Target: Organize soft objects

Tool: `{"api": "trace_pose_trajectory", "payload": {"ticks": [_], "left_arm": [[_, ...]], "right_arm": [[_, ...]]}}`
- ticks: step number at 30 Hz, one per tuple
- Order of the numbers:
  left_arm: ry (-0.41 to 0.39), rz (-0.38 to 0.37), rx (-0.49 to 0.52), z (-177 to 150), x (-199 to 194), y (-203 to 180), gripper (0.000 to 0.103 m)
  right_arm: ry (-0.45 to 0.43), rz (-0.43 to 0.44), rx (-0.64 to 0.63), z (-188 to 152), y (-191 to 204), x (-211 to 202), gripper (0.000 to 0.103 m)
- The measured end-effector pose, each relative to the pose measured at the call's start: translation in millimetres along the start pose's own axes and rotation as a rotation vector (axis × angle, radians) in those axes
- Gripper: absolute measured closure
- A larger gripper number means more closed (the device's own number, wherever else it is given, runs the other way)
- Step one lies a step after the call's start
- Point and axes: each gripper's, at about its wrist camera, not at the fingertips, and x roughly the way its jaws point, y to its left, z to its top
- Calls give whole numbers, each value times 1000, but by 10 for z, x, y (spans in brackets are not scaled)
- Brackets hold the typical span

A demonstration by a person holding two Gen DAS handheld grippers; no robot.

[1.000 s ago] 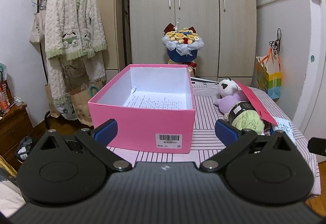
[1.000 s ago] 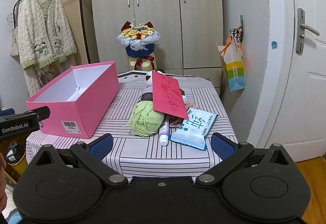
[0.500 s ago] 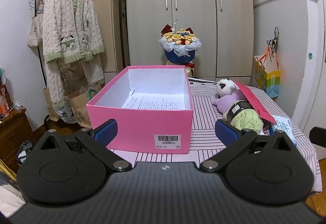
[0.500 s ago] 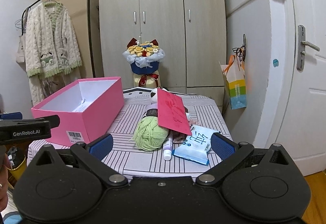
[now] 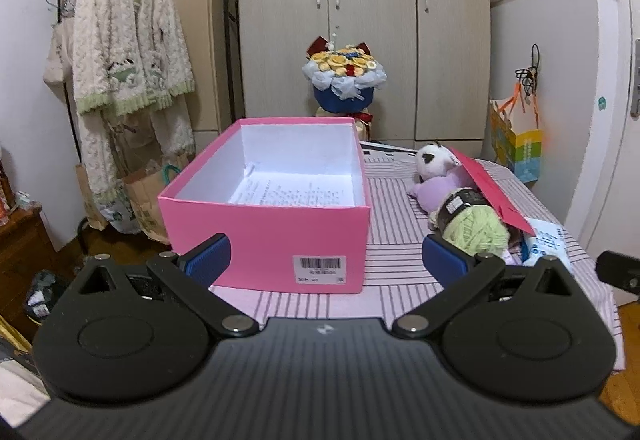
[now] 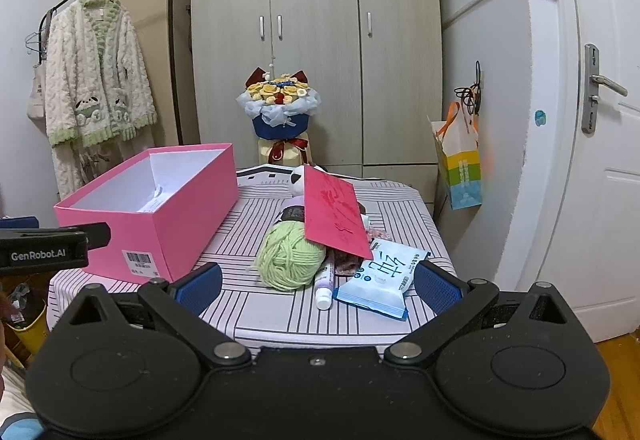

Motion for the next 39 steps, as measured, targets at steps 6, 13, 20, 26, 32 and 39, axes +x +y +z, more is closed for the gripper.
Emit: {"api": "trace_pose_trajectory", "payload": {"ticks": [6, 13, 20, 26, 32, 39], "left_arm": [[-40, -73, -6, 161, 18, -90, 0], [-44, -198, -14, 390, 331, -264, 0], [12, -295, -30, 608, 971, -565, 3], [115, -415, -50, 693, 1652, -860, 24], [227, -498, -64, 650, 2139, -1072, 49], [252, -523, -62, 580, 2324, -1161, 67]], "right_arm": [[-97, 108, 3, 86, -188, 45, 0], [-30, 252, 72, 287, -536, 541, 0], [82, 338, 189, 318, -761, 1329, 0], [170, 375, 251, 286, -832, 1990, 0], [227, 400, 262, 286, -858, 2314, 0], [270, 392, 280, 271, -921, 2528, 0]]}}
